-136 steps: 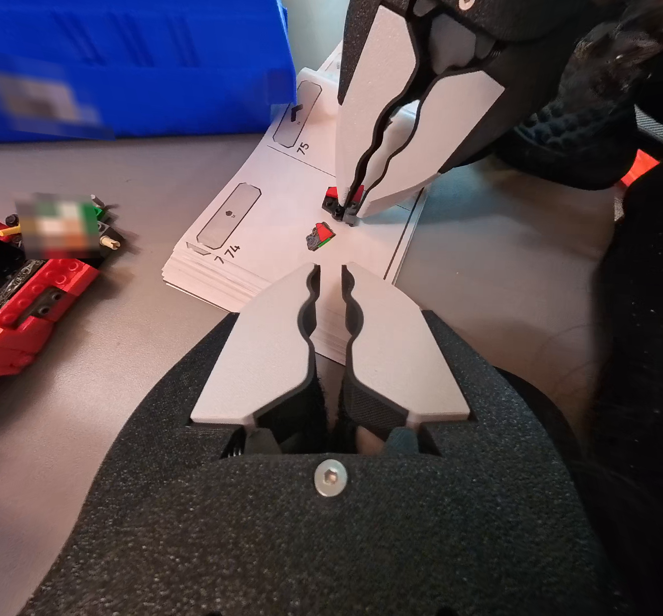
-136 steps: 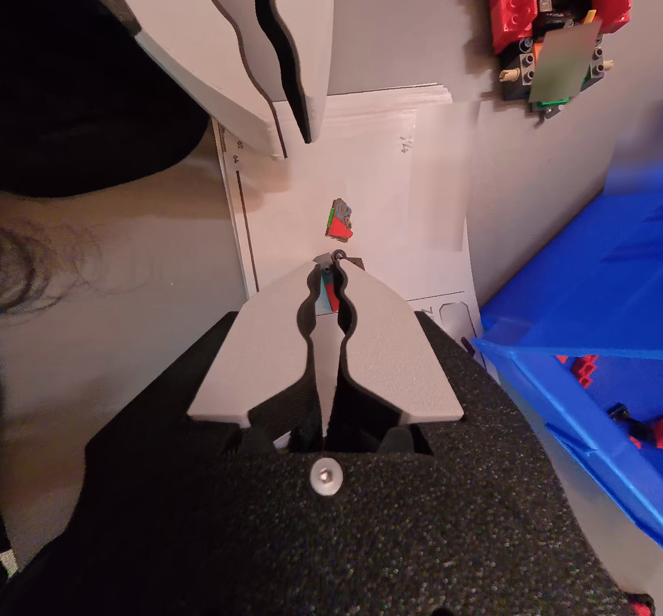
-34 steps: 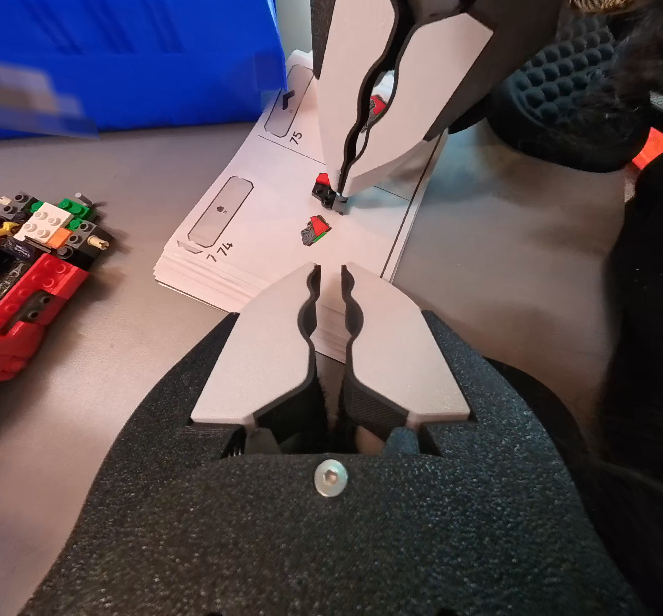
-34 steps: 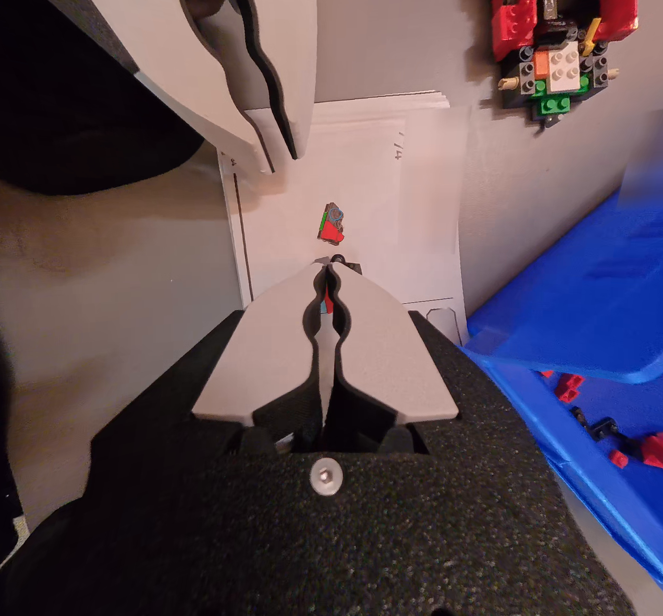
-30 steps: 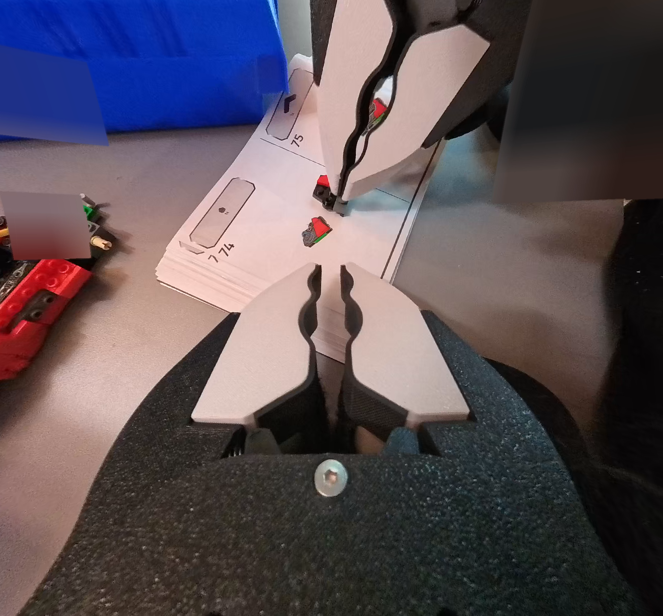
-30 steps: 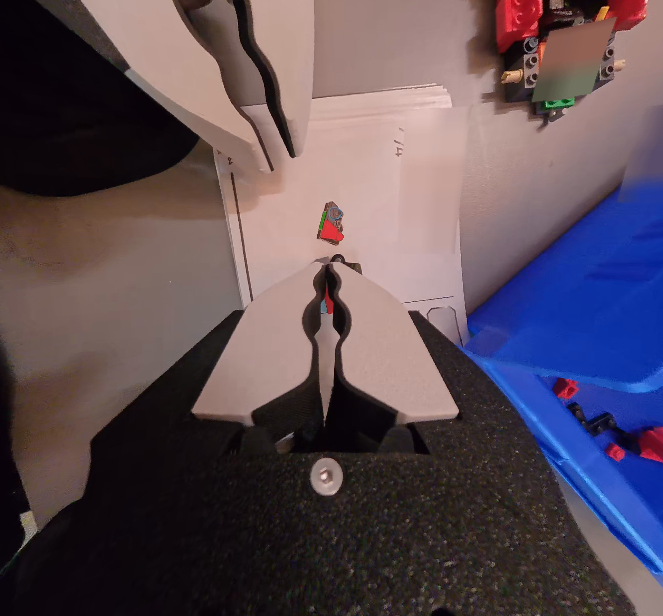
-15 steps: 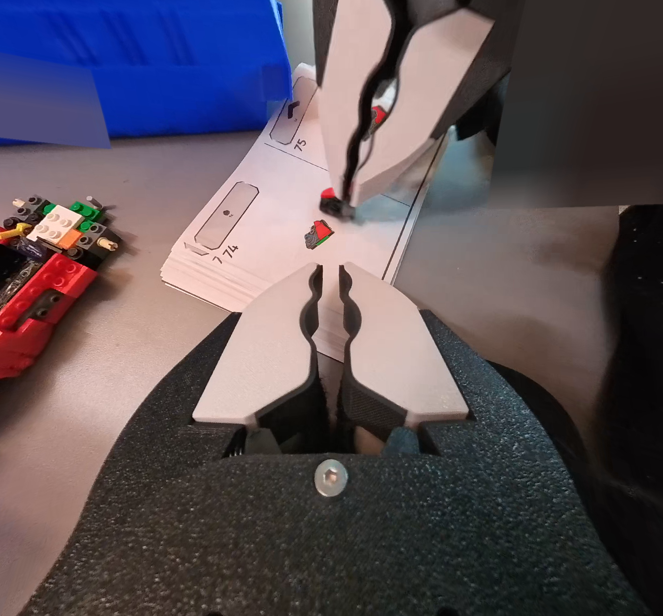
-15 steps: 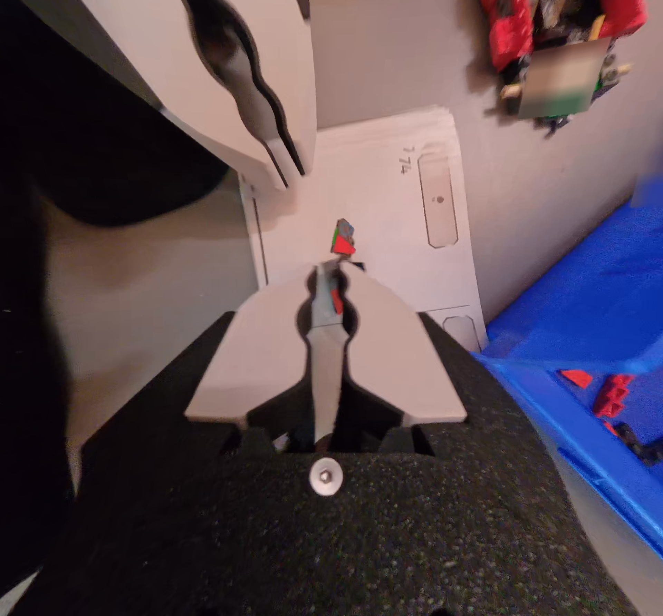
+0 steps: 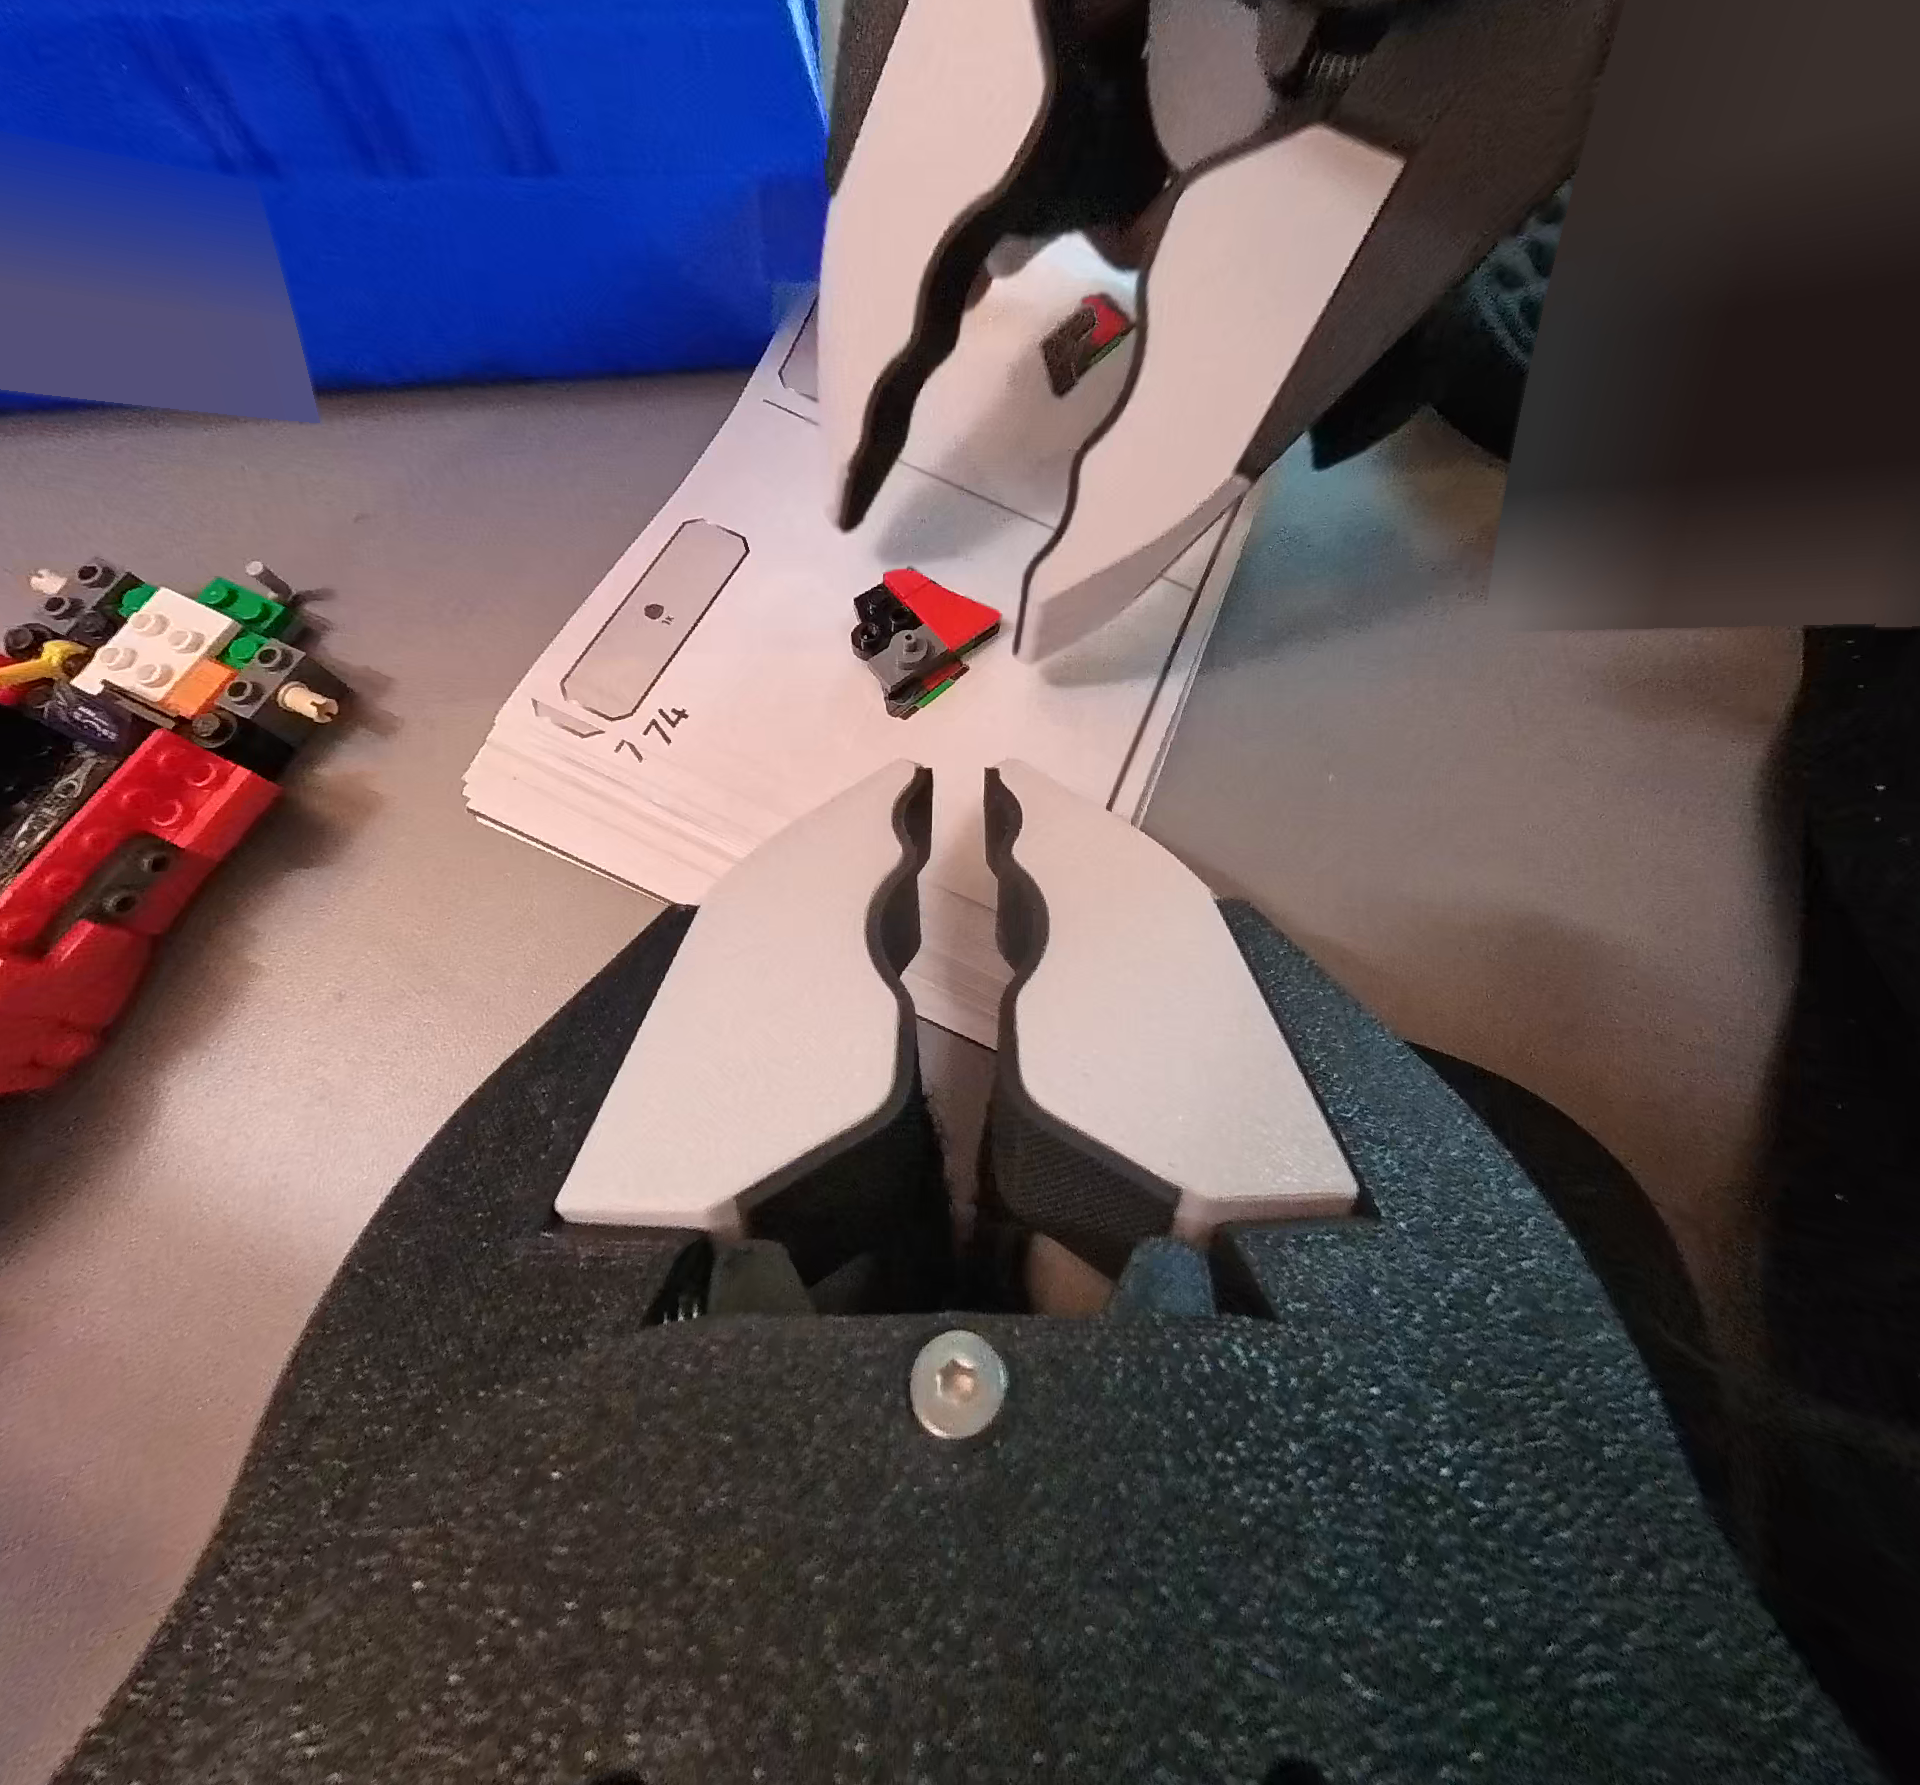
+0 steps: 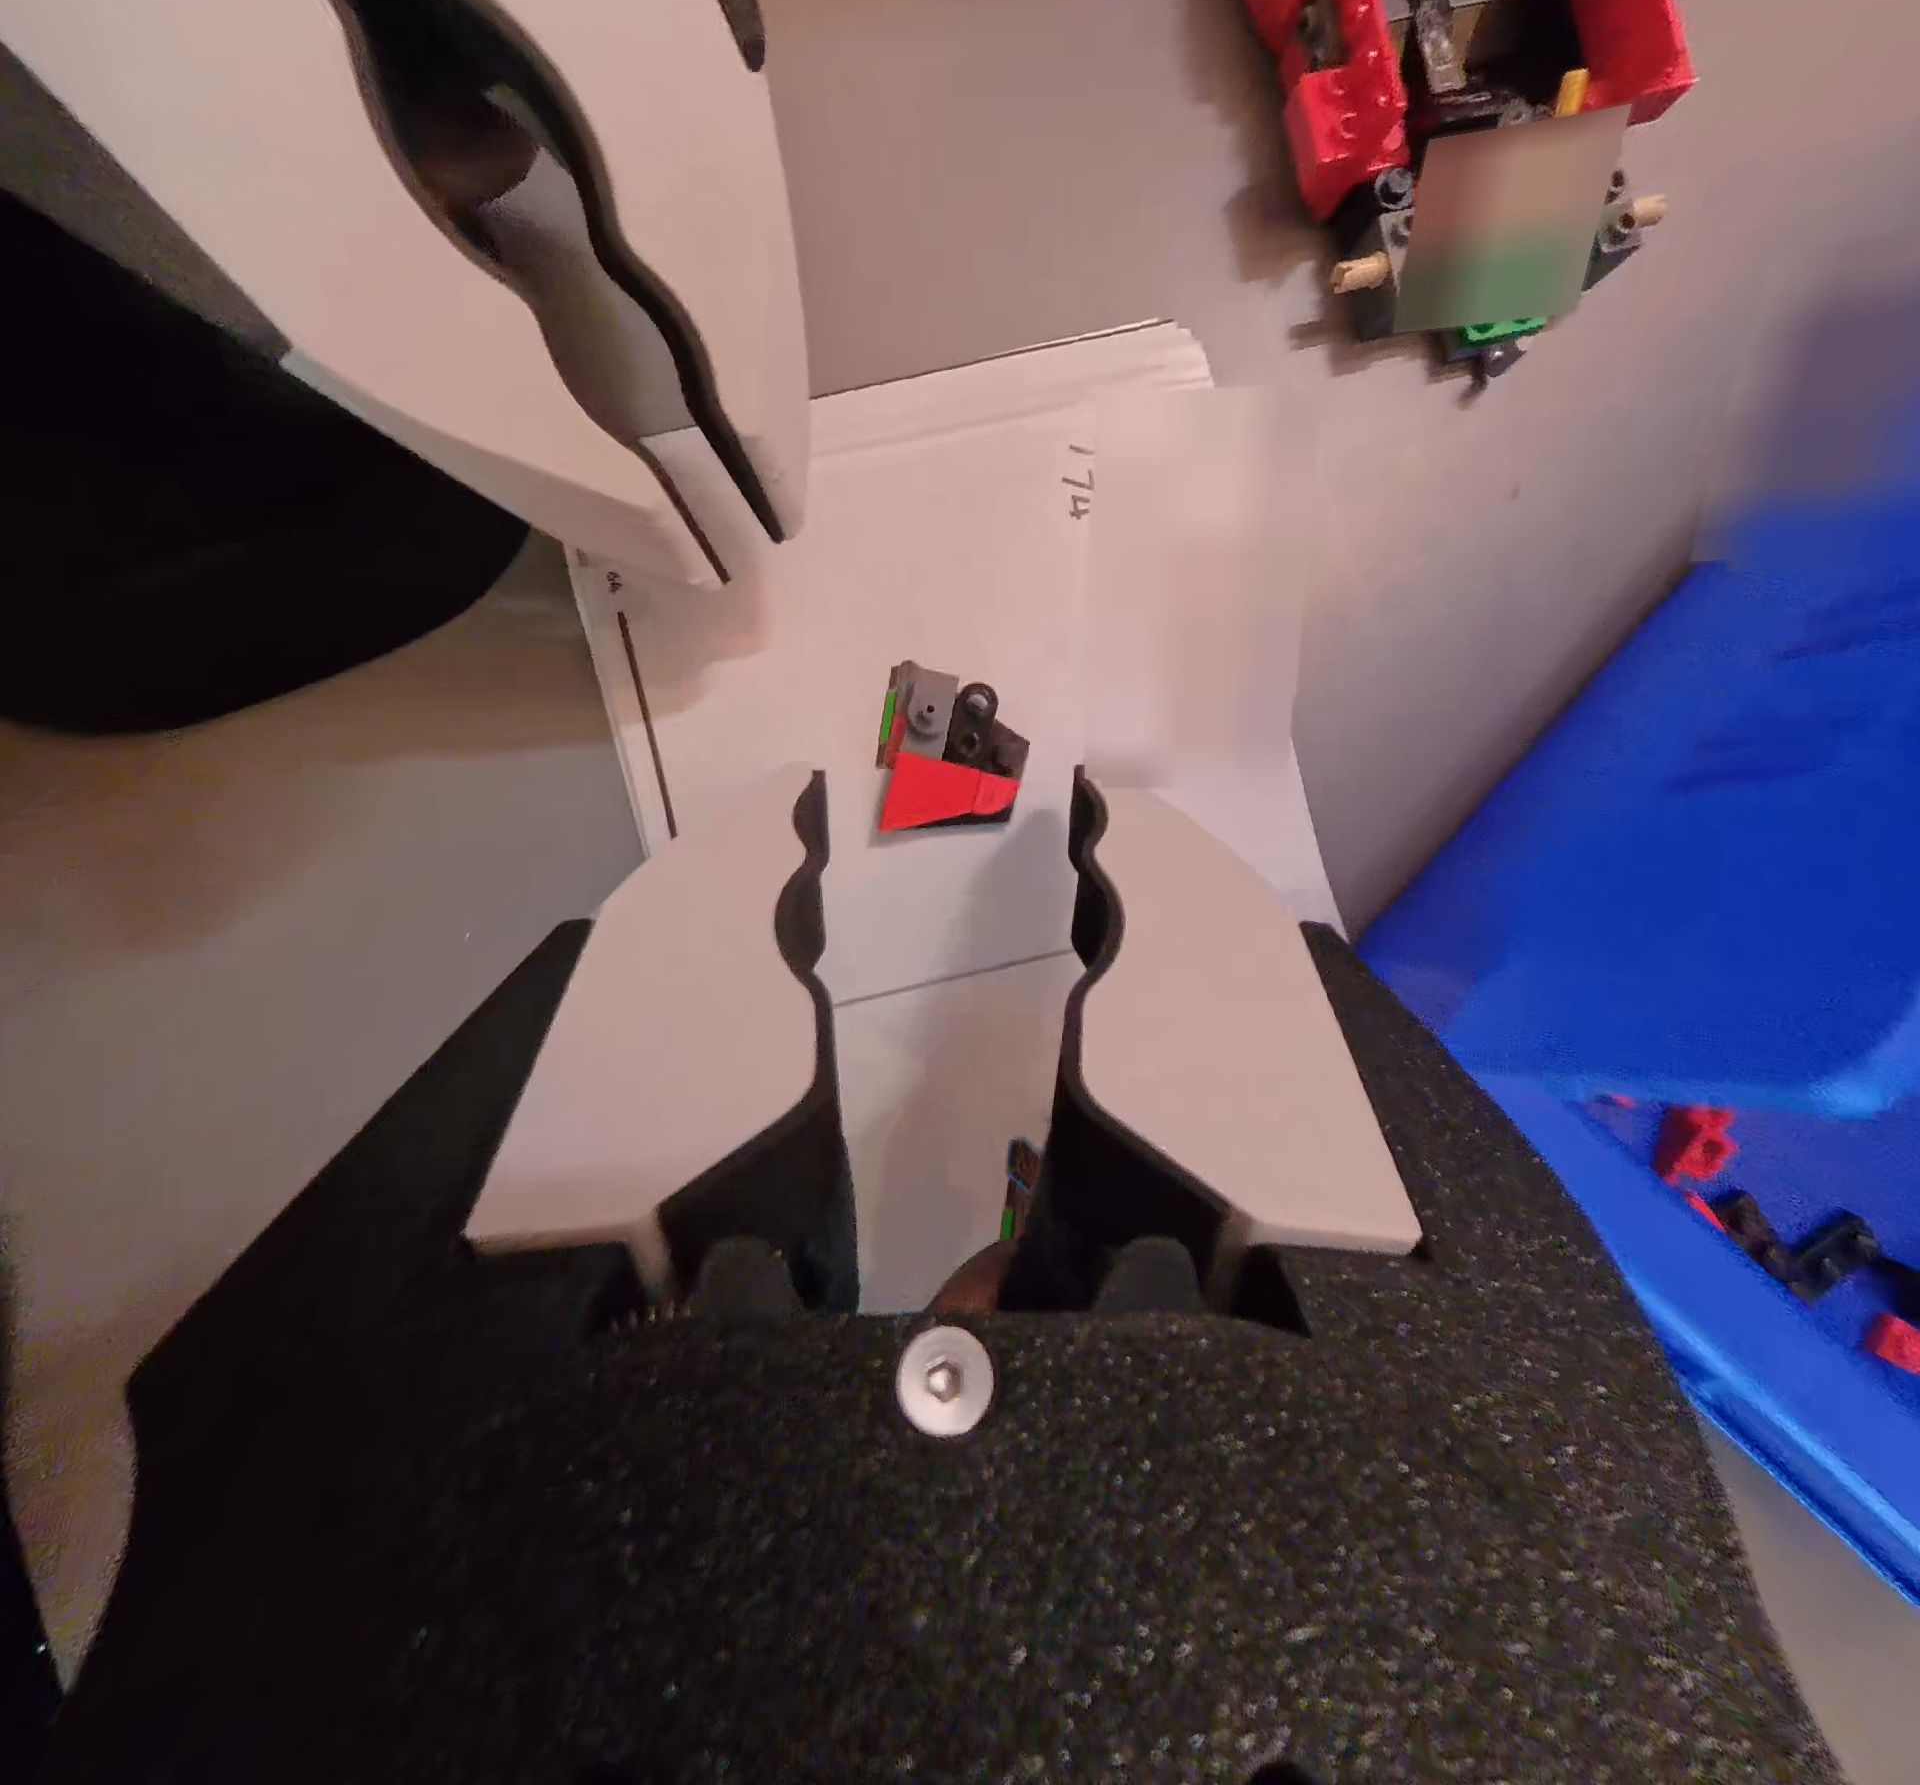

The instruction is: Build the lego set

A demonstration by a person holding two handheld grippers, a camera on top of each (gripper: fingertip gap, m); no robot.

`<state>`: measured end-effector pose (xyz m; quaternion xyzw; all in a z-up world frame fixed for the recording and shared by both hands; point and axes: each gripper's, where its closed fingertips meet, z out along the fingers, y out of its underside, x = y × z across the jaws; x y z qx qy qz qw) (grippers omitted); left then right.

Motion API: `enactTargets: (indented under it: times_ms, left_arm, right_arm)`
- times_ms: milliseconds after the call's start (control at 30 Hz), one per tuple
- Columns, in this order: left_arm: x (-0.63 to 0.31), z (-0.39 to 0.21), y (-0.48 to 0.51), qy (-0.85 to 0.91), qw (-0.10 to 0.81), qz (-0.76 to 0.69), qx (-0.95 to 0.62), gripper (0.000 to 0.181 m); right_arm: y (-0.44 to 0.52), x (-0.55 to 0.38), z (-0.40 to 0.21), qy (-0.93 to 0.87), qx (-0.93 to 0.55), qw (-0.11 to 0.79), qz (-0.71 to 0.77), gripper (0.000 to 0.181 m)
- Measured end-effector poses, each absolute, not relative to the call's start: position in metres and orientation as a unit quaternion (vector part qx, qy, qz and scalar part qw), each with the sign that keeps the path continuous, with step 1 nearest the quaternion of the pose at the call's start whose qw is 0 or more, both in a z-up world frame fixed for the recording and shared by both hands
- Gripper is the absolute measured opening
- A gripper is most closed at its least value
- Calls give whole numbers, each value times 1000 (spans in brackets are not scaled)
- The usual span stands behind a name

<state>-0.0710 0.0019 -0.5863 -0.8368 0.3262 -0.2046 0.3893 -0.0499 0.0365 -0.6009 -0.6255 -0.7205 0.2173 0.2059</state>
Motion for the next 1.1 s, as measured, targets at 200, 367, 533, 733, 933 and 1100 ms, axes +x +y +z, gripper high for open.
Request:
enactTargets:
  times_ms: [200,367,533,733,933,1100]
  left_arm:
    - [-71,-586,1,330,393,-201,-834,9]
    - [-72,-587,2,324,389,-199,-839,10]
    - [-76,-589,5,304,380,-201,-850,10]
    - [-83,-591,13,283,369,-196,-863,9]
    - [-98,-593,30,250,392,-189,-865,8]
    - [-103,-594,33,243,414,-209,-852,8]
  right_arm:
    - [26,-44,-611,-754,-598,169,213,26]
    - [26,-24,-605,-772,-585,135,209,50]
    - [40,-15,-553,-743,-581,171,284,42]
    - [152,-3,-495,-733,-599,252,201,12]
    - [177,-32,-550,-819,-509,121,234,6]
    - [184,-55,-580,-855,-461,91,221,7]
